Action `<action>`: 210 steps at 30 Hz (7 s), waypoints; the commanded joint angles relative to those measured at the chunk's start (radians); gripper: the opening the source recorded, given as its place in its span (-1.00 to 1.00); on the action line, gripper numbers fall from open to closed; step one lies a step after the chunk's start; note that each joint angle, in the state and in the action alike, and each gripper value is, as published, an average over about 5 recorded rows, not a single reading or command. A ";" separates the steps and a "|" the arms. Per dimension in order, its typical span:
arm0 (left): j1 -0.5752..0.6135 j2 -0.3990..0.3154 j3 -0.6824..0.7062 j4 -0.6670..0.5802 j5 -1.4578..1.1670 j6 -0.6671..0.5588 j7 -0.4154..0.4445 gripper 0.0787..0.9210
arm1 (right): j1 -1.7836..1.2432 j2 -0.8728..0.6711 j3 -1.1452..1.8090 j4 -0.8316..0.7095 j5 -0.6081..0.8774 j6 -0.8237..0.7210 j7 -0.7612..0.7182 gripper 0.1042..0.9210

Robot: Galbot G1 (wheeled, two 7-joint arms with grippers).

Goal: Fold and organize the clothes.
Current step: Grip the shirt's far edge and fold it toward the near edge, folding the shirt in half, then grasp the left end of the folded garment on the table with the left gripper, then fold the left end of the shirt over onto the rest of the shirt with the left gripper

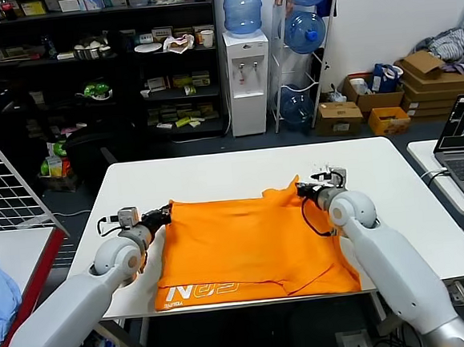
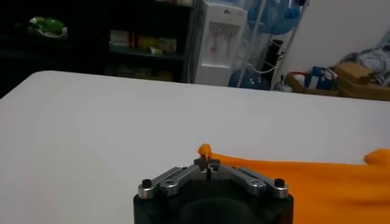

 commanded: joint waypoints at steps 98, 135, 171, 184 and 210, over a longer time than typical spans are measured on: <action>0.704 0.025 -0.293 -0.414 0.155 -0.070 -0.094 0.17 | -0.620 -0.249 0.308 0.581 0.199 -0.072 0.131 1.00; 0.802 0.238 -0.578 -0.492 0.020 -0.062 -0.137 -0.91 | -0.575 -0.172 0.260 0.588 -0.001 -0.024 0.025 1.00; 0.853 0.158 -0.628 -0.689 -0.082 -0.035 -0.224 -0.91 | -0.615 0.043 0.250 0.516 -0.319 0.051 -0.043 1.00; 0.527 0.051 -0.299 -0.672 -0.150 -0.009 -0.298 -0.91 | -0.648 0.131 0.257 0.514 -0.348 0.040 -0.029 1.00; 0.459 -0.035 -0.181 -0.577 -0.087 -0.023 -0.312 -0.91 | -0.635 0.119 0.256 0.535 -0.323 0.029 -0.021 1.00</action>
